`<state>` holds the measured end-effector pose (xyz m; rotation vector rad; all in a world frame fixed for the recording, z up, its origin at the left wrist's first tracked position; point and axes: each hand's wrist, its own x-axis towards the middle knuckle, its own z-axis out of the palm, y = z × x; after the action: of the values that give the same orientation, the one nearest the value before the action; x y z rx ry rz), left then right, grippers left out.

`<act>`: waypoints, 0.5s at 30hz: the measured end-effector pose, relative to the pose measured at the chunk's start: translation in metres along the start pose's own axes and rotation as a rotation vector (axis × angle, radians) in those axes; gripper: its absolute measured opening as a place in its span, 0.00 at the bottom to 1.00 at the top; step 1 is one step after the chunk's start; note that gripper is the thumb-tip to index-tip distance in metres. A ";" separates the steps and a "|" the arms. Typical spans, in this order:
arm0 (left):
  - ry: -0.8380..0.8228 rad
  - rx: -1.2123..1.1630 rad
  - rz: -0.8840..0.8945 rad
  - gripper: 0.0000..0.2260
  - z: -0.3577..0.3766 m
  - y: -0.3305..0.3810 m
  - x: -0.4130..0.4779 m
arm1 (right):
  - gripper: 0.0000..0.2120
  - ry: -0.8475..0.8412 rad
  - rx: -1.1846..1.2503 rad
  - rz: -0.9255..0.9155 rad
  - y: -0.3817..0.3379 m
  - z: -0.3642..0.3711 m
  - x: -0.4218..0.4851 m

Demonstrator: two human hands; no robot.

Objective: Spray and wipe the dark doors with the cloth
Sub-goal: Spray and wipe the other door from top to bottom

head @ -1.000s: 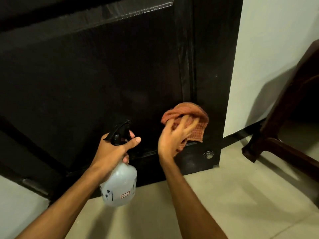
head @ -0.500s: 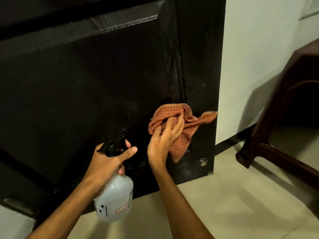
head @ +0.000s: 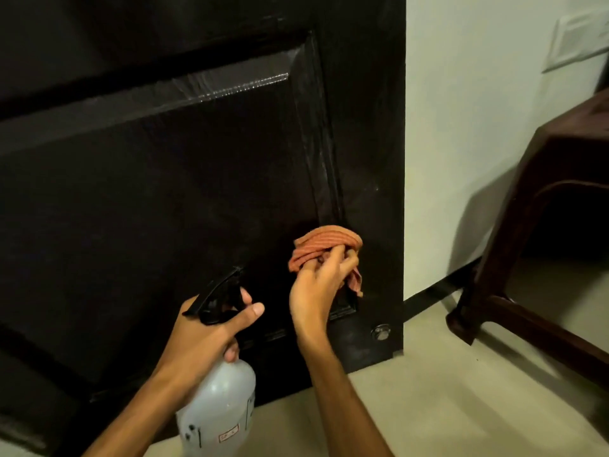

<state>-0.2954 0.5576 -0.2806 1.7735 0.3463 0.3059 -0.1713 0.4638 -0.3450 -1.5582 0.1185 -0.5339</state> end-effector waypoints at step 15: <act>-0.037 -0.073 0.027 0.09 0.012 0.030 0.008 | 0.17 0.023 0.042 -0.446 -0.036 -0.020 0.043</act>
<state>-0.2813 0.5436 -0.2537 1.7114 0.2822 0.3007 -0.1503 0.4316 -0.2997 -1.5410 -0.2279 -0.8973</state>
